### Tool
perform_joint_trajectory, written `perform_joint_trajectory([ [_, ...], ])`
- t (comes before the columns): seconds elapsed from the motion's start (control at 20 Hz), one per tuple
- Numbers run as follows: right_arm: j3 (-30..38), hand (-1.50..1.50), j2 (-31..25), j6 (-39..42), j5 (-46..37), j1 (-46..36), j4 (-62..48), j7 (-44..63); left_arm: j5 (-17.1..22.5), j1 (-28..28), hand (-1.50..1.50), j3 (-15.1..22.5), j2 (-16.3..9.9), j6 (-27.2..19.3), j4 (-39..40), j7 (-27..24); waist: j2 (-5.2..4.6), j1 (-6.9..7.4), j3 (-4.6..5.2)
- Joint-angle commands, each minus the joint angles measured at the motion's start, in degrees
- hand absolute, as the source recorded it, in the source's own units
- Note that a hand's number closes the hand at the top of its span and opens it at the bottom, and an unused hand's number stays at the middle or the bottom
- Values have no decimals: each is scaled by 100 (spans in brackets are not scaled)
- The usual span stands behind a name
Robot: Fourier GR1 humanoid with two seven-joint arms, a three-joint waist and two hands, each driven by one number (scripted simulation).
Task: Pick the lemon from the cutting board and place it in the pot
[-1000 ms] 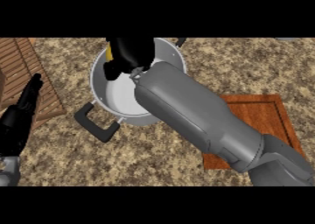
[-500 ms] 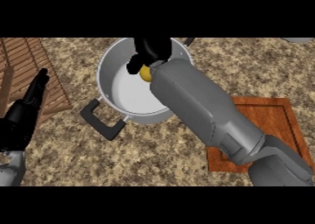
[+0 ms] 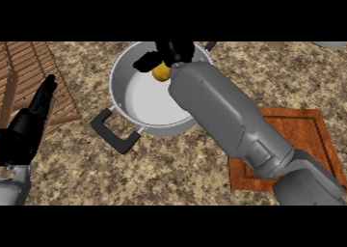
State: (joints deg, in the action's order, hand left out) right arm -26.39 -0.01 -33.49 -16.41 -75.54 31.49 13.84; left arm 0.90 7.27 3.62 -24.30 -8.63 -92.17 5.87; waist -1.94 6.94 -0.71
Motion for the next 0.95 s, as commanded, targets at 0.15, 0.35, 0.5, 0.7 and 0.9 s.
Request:
perform_joint_trajectory([
  [0.15,788,-150,1,-757,1150,142,566,-1020,14,-405,0,16,100,21,466,219,3,-54,72],
  [0.35,901,-150,1,-186,1806,114,561,-1181,58,-369,0,-130,35,65,457,337,84,-257,74],
  [0.5,1207,-150,1,30,2041,252,326,-1648,54,-705,0,-161,4,107,278,223,94,-315,72],
  [0.7,1068,-150,1,349,2374,923,760,-2064,97,-736,0,-369,22,58,427,226,156,-526,70],
  [0.9,1240,-150,-131,710,2374,1381,896,-2477,-53,-1034,0,-279,181,-100,129,261,192,-646,68],
])
